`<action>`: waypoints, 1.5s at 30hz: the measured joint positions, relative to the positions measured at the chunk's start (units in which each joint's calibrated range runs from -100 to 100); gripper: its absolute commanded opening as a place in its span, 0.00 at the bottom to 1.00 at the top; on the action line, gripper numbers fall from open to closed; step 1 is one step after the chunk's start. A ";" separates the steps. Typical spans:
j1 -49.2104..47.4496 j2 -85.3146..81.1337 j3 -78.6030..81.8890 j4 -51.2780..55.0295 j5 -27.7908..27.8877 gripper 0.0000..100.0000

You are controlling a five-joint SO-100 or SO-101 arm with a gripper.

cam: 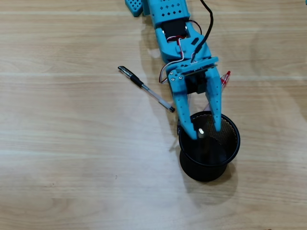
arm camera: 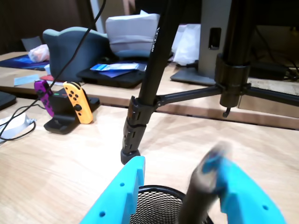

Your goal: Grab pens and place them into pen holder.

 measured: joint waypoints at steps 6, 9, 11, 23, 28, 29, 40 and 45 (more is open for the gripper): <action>0.00 -0.34 0.00 0.09 0.47 0.08; 0.00 -2.80 0.00 2.94 3.90 0.05; 0.00 -6.02 0.00 7.70 5.71 0.04; 4.60 -29.69 -0.09 61.94 13.09 0.02; 7.76 -32.15 -0.09 81.31 15.43 0.02; 8.48 -32.15 -0.09 84.17 15.95 0.02; 13.26 -32.15 7.10 97.15 20.36 0.02; 14.70 -32.15 12.25 97.15 21.82 0.02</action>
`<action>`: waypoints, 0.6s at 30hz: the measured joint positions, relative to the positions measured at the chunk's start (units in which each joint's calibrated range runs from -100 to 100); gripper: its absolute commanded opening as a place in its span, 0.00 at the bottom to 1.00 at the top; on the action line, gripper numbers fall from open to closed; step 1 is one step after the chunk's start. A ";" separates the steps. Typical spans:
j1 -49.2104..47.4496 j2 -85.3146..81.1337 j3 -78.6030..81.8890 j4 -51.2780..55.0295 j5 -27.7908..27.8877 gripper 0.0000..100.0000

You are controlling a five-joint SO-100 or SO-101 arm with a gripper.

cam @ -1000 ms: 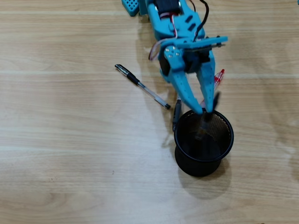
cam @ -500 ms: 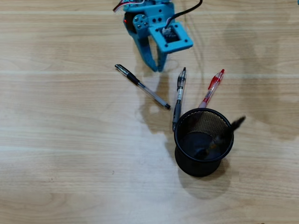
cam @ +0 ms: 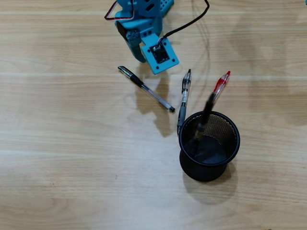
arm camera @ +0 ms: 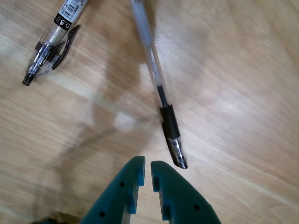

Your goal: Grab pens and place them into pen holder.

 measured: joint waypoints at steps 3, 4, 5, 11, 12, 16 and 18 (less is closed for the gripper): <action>-0.09 0.00 0.44 0.00 0.10 0.02; 0.63 0.00 0.44 0.00 0.10 0.02; 0.90 0.00 0.44 0.00 0.10 0.02; 2.35 2.97 0.36 0.00 2.34 0.17; 2.44 4.33 0.00 0.00 3.43 0.18; 1.80 9.41 -3.20 -0.09 6.65 0.18; 2.35 11.62 -4.17 -0.09 7.12 0.18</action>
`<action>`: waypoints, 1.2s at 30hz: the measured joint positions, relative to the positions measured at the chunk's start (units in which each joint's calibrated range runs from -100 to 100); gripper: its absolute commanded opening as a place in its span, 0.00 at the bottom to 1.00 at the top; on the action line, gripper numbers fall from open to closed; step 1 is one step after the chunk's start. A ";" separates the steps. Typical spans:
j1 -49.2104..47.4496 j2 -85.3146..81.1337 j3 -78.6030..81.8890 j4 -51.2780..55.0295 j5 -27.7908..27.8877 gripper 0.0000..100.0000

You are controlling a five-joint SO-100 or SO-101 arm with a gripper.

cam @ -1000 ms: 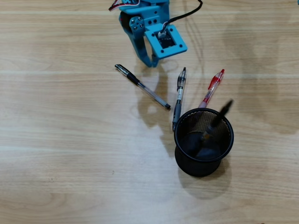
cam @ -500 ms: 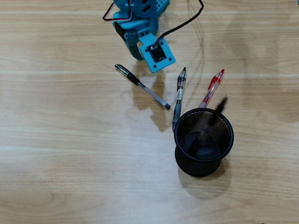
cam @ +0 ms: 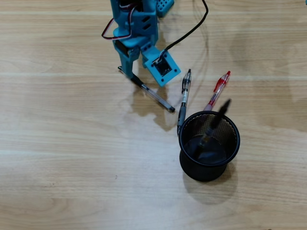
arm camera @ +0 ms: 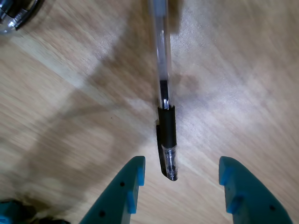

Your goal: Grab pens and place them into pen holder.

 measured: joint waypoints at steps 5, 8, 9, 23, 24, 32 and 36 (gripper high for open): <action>0.36 4.66 -1.33 -0.43 1.45 0.18; 0.18 6.87 -1.33 -3.37 1.61 0.18; 0.18 7.72 -1.33 -4.24 1.61 0.18; -0.63 17.13 -3.37 -7.35 1.35 0.12; -0.72 17.39 -3.55 -7.79 1.35 0.09; -0.90 18.41 -4.26 -8.56 1.61 0.02; -0.99 18.15 -3.99 -8.65 1.61 0.02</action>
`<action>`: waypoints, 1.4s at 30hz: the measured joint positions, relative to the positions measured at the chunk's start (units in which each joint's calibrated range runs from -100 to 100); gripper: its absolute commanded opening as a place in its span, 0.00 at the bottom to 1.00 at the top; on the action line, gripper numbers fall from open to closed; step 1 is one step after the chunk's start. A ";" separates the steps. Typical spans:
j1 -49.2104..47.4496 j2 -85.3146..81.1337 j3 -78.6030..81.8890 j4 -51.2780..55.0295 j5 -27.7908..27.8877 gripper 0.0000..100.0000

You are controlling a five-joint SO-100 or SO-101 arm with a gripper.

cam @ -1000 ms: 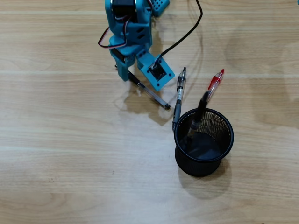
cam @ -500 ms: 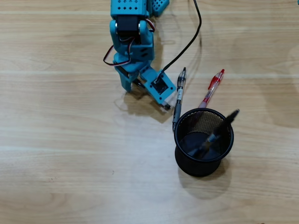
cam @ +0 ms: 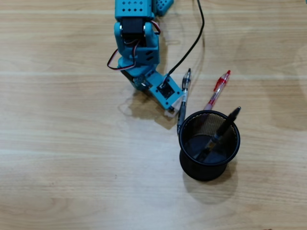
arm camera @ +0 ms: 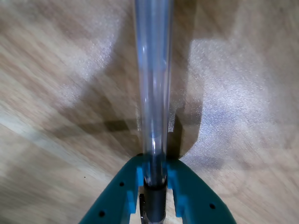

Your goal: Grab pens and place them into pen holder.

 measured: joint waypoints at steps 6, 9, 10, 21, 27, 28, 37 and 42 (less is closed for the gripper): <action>0.36 -3.73 0.09 0.43 0.05 0.02; 0.54 -9.84 0.09 0.43 -0.62 0.02; 0.36 -11.87 0.09 0.43 -0.94 0.02; 0.09 -34.94 1.78 0.52 -2.81 0.02; -4.51 -41.98 1.78 -3.03 -5.87 0.02; -4.87 -42.66 2.22 -4.58 -6.29 0.02; -12.90 -43.60 9.94 -23.27 -11.79 0.02; -14.70 -42.49 14.91 -41.78 -13.97 0.02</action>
